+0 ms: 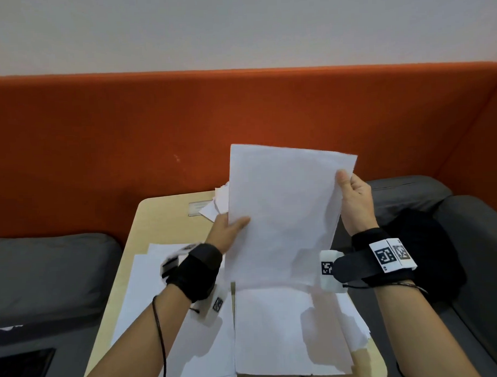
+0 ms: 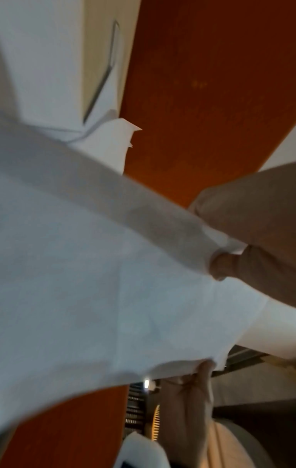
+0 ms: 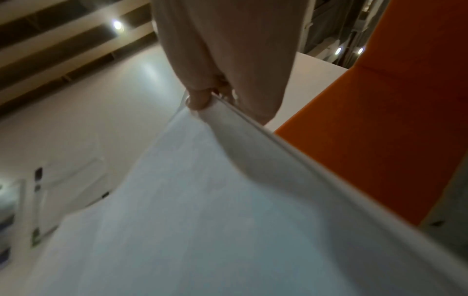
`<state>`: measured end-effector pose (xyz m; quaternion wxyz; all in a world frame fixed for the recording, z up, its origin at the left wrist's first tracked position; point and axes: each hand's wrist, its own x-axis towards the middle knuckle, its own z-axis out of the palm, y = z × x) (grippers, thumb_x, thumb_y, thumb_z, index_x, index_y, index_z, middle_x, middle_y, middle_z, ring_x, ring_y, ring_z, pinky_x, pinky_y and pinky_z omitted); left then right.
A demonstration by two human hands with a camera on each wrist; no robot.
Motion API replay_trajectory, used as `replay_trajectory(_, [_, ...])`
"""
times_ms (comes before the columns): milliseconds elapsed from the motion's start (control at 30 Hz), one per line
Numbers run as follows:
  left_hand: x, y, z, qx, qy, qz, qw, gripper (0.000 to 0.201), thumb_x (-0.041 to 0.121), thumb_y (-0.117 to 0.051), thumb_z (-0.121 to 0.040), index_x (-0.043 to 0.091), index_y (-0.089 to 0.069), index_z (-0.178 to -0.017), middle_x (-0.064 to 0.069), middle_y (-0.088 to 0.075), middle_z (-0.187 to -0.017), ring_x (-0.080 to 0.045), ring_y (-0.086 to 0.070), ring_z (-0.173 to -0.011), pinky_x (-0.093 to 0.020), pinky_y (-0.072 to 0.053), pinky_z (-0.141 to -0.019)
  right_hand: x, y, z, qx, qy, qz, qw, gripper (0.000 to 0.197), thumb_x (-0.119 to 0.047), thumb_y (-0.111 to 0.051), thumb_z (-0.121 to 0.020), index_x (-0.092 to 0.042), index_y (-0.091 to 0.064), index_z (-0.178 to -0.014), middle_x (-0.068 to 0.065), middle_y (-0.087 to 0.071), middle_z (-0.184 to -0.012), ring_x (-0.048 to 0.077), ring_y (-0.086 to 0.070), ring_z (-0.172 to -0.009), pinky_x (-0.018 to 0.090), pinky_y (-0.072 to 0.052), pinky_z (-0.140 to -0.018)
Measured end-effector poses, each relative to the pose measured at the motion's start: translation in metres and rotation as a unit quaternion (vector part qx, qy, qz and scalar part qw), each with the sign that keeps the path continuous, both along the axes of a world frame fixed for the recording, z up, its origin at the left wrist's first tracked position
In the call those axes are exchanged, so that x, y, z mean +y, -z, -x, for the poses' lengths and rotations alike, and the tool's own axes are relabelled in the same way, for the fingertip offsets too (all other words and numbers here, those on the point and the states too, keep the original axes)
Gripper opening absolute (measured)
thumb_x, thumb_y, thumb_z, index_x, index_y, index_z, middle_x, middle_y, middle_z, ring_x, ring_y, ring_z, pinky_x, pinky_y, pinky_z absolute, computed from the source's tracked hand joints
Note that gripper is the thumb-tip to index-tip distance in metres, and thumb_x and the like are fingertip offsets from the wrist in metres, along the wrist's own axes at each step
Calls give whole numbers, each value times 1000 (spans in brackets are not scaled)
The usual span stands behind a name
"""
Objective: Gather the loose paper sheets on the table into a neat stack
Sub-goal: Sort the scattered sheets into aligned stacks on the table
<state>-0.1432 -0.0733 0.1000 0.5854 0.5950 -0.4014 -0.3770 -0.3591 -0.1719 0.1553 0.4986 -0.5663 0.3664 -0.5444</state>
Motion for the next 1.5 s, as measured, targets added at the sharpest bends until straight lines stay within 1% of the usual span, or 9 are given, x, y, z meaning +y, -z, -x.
replay_trajectory(233, [0, -4, -9, 95, -120, 43, 987, 17, 5, -52, -93, 6, -59, -108, -4, -62, -102, -16, -62, -86, -15, -53, -66, 13, 75, 4, 235, -156, -125, 951, 21, -9, -52, -94, -6, -61, -113, 15, -69, -108, 26, -67, -91, 44, -51, -90])
replay_trajectory(400, [1, 9, -21, 65, 10, -57, 996, 27, -4, -52, -89, -8, -55, -115, -7, -65, -95, -13, -62, -75, -22, -54, -64, 16, 86, 3, 143, -94, -147, 974, 21, -7, -48, -96, -14, -61, -110, 14, -66, -115, 26, -64, -102, 43, -47, -96])
replay_trajectory(500, [13, 26, -18, 57, 89, -115, 988, 25, -5, -51, -90, 3, -56, -113, -2, -65, -95, -12, -64, -74, -19, -55, -59, 11, 78, 5, 101, -73, -126, 984, 23, -5, -47, -96, -11, -60, -114, 12, -65, -114, 28, -62, -107, 43, -46, -97])
replay_trajectory(767, [9, 26, -26, 25, 43, -57, 997, 28, -9, -52, -87, -7, -55, -115, -4, -62, -102, 5, -66, -66, -13, -52, -63, 18, 65, 4, 66, -105, -87, 988, 19, -9, -51, -93, -18, -64, -105, -9, -73, -93, 7, -69, -90, 21, -54, -79])
replay_trajectory(1000, [-3, -12, -22, 21, 4, 79, 997, 36, -6, -54, -87, -3, -46, -122, -2, -61, -104, 6, -65, -76, -12, -51, -67, 22, 63, -3, 56, -93, -80, 991, 13, -1, -66, -81, -10, -67, -90, -6, -74, -80, 8, -69, -75, 18, -52, -65])
replay_trajectory(1167, [-2, -2, -16, 38, 27, 74, 996, 61, 22, -70, -71, -1, -44, -121, -4, -62, -100, 2, -65, -80, -15, -51, -68, 25, 67, -5, 43, -74, -88, 992, 18, -1, -66, -82, -9, -65, -98, 4, -71, -92, 15, -68, -82, 20, -52, -68])
replay_trajectory(1300, [-1, 4, -10, -6, -3, 78, 997, 27, 4, -59, -88, 8, -51, -113, -6, -61, -103, 1, -63, -82, -18, -51, -73, 25, 62, -7, 33, -51, -87, 994, 12, -4, -65, -83, -9, -66, -94, 4, -70, -91, 12, -68, -78, 25, -52, -69])
replay_trajectory(1400, [-4, 2, -9, -1, -22, 83, 996, 29, 1, -53, -91, 5, -50, -119, -4, -61, -106, -7, -61, -90, -14, -51, -77, 21, 55, -8, 13, -26, -82, 996, 10, -7, -65, -84, -12, -65, -93, 7, -69, -97, 21, -66, -87, 32, -54, -77])
replay_trajectory(1500, [0, 16, -3, -42, 2, 21, 999, 30, 0, -51, -92, -2, -50, -122, -12, -60, -115, -17, -58, -96, -10, -49, -76, 20, 65, -11, 73, -27, -94, 992, 18, -4, -64, -85, -5, -64, -104, 13, -66, -106, 22, -63, -92, 22, -52, -74])
